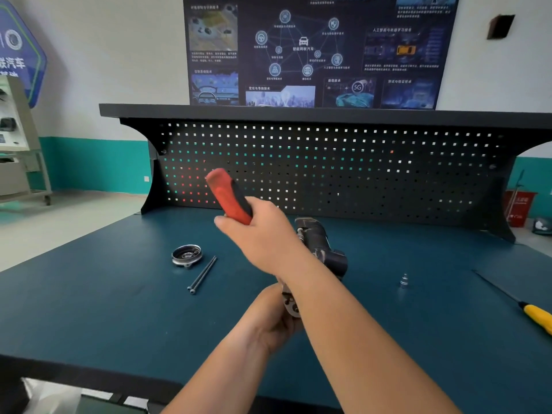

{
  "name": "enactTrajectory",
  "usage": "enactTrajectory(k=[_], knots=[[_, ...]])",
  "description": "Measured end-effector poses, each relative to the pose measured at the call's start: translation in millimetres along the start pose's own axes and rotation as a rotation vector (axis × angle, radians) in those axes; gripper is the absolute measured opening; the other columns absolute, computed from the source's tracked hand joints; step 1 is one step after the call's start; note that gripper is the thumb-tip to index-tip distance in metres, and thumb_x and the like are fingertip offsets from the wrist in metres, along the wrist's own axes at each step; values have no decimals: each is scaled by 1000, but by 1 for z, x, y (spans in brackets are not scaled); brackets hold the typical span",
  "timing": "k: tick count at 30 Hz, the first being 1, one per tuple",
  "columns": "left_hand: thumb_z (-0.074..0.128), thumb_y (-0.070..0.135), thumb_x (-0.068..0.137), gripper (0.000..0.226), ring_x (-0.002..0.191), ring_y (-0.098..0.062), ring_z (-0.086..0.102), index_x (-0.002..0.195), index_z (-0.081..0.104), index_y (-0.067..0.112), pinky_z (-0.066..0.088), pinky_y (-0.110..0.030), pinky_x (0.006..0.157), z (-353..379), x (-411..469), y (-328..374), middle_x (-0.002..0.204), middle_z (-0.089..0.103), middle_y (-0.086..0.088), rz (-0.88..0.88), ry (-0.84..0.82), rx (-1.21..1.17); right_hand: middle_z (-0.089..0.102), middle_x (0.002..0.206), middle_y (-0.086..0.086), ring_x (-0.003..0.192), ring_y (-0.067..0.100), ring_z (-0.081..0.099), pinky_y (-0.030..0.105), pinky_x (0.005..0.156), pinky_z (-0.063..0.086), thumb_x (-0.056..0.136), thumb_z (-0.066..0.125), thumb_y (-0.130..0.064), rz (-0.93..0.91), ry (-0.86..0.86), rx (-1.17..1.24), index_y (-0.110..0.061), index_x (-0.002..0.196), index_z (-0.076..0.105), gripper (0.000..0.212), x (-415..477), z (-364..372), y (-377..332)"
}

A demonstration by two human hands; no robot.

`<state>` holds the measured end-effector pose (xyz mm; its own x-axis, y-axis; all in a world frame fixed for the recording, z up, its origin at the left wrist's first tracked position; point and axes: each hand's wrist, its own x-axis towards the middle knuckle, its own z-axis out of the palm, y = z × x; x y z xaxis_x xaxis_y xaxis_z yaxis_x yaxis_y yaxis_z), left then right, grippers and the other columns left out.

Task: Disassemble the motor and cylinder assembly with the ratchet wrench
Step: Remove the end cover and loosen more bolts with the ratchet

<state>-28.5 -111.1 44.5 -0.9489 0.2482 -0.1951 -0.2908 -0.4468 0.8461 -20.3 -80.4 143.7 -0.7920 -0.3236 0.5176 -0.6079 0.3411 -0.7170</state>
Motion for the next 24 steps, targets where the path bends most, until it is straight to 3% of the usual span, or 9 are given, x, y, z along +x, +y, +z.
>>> enactTrajectory(k=[4, 7, 9, 13, 17, 20, 24], knots=[[51, 4, 91, 26, 57, -15, 64, 70, 67, 6, 55, -25, 56, 4, -1, -5, 66, 68, -6, 81, 62, 11, 37, 44, -14, 40, 3, 31, 15, 40, 28, 86, 65, -25, 12, 162, 235, -19, 69, 48, 25, -9, -16, 6], [53, 8, 90, 33, 59, -16, 63, 64, 73, 9, 52, -30, 69, 4, 0, -10, 68, 68, -5, 77, 47, -58, 36, 46, -10, 39, 5, 28, 18, 38, 23, 87, 63, -17, 98, 244, 599, -17, 72, 52, 18, -23, -30, 16], [58, 13, 90, 29, 57, -14, 63, 67, 76, 9, 52, -26, 65, 4, -1, -10, 70, 68, -5, 49, 35, -162, 35, 43, -9, 36, 4, 26, 16, 36, 22, 89, 57, -10, 115, 340, 863, -15, 74, 52, 17, -33, -38, 23], [61, 20, 87, 23, 52, -12, 62, 80, 71, 2, 53, -21, 51, 7, 0, -9, 64, 63, -4, -4, 39, -304, 28, 42, -10, 34, 3, 23, 16, 33, 23, 75, 54, -18, 98, 692, 1319, -19, 60, 43, 18, -59, -50, 49], [57, 18, 92, 23, 49, -16, 65, 84, 67, -1, 52, -21, 45, 14, -2, -10, 54, 61, -3, -16, 6, -358, 25, 47, -9, 36, 8, 22, 17, 36, 21, 57, 50, -26, 271, 1093, 1684, -20, 58, 37, 14, -90, -45, 86], [56, 20, 92, 21, 54, -15, 68, 89, 67, 2, 53, -22, 48, 12, 2, -14, 57, 63, -2, 5, 3, -291, 25, 46, -8, 34, 8, 23, 15, 36, 21, 60, 47, -24, 358, 1173, 1749, -19, 61, 34, 15, -95, -40, 96], [60, 22, 84, 20, 56, -14, 67, 84, 71, 5, 53, -22, 49, 2, 7, -13, 63, 66, -1, 22, -56, -154, 24, 48, -9, 36, 7, 21, 17, 35, 20, 84, 45, -21, 279, 1071, 1528, -22, 53, 40, 31, -77, -52, 75]])
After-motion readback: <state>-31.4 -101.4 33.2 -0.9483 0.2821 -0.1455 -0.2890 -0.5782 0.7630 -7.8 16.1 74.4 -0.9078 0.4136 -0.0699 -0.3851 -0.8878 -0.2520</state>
